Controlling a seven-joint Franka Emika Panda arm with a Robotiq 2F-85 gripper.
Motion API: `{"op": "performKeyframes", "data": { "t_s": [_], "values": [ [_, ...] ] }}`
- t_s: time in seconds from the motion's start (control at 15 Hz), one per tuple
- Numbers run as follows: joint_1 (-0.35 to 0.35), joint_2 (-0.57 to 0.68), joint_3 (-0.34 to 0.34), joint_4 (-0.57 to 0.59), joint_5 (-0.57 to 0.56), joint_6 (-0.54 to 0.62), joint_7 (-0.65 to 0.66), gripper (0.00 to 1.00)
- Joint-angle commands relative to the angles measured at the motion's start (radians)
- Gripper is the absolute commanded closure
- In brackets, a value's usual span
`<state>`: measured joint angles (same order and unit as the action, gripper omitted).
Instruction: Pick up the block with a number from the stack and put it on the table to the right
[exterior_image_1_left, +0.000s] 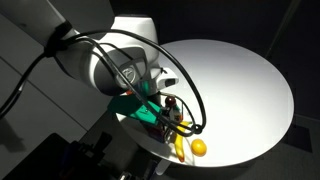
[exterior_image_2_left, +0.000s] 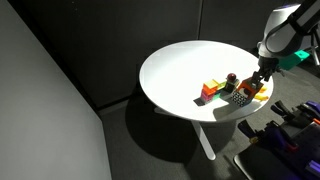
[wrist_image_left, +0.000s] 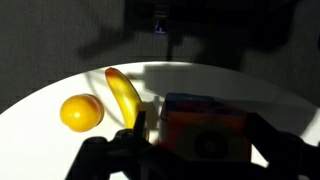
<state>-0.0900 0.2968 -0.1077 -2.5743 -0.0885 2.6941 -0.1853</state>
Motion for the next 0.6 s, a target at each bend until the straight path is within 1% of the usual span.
{"op": "performKeyframes", "data": {
  "t_s": [0.0, 0.07, 0.13, 0.2, 0.27, 0.33, 0.4, 0.53],
  "values": [
    [-0.003, 0.013, -0.006, 0.002, -0.032, 0.020, 0.012, 0.00],
    [0.002, 0.014, -0.011, 0.004, -0.039, 0.015, 0.021, 0.01],
    [0.004, 0.014, -0.015, 0.006, -0.042, 0.011, 0.028, 0.25],
    [0.005, 0.014, -0.017, 0.007, -0.045, 0.009, 0.030, 0.26],
    [0.006, 0.013, -0.019, 0.009, -0.050, 0.005, 0.034, 0.32],
    [0.006, 0.011, -0.021, 0.011, -0.052, 0.002, 0.035, 0.39],
    [0.007, 0.010, -0.024, 0.013, -0.059, 0.002, 0.038, 0.49],
    [0.005, 0.011, -0.026, 0.016, -0.064, 0.003, 0.038, 0.64]
  ]
}}
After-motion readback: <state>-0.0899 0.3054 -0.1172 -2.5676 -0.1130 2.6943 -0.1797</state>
